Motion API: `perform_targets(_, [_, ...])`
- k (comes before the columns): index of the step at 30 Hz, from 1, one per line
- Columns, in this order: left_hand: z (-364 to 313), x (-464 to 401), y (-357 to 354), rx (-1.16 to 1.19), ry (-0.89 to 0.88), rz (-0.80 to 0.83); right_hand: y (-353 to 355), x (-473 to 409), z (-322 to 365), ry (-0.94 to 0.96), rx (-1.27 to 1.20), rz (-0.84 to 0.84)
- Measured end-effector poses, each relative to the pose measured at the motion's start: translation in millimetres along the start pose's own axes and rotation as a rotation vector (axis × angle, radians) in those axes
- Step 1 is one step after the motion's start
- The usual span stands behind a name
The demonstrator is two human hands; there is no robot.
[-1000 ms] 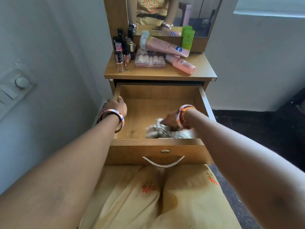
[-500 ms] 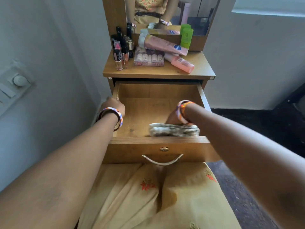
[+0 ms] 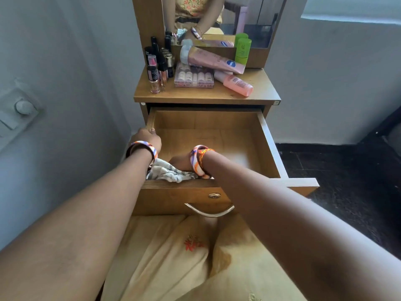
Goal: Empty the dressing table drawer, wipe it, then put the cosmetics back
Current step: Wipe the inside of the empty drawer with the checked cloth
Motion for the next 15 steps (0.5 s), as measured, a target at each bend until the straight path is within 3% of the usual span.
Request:
perform_targets(3, [-1,2,0,-0.009,-0.018,-0.023,6,42,-7,-0.059,-0.375,0.110])
perform_targets(7, [-1,3,-2,-0.014,-0.009,-0.045,4,44,-31,-0.217,-0.212,0.121])
perform_targets(11, [1,0,-6,-0.052,-0.010,-0.039,4,53,-88,-0.464,0.206,0.092])
perform_targets(15, [1,-1,-6,-0.118,-0.043,-0.079,-9,46,-117,-0.530,-0.123,0.056])
Point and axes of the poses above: each hand's wrist, its own x-axis away from the middle knuckle, its own y-axis out of the back of the hand, z = x × y, the point moved 5 cm from there along -x, towards the middle knuckle, and after that the axes turned 10 degrees about -y, right-handed, at the moved point
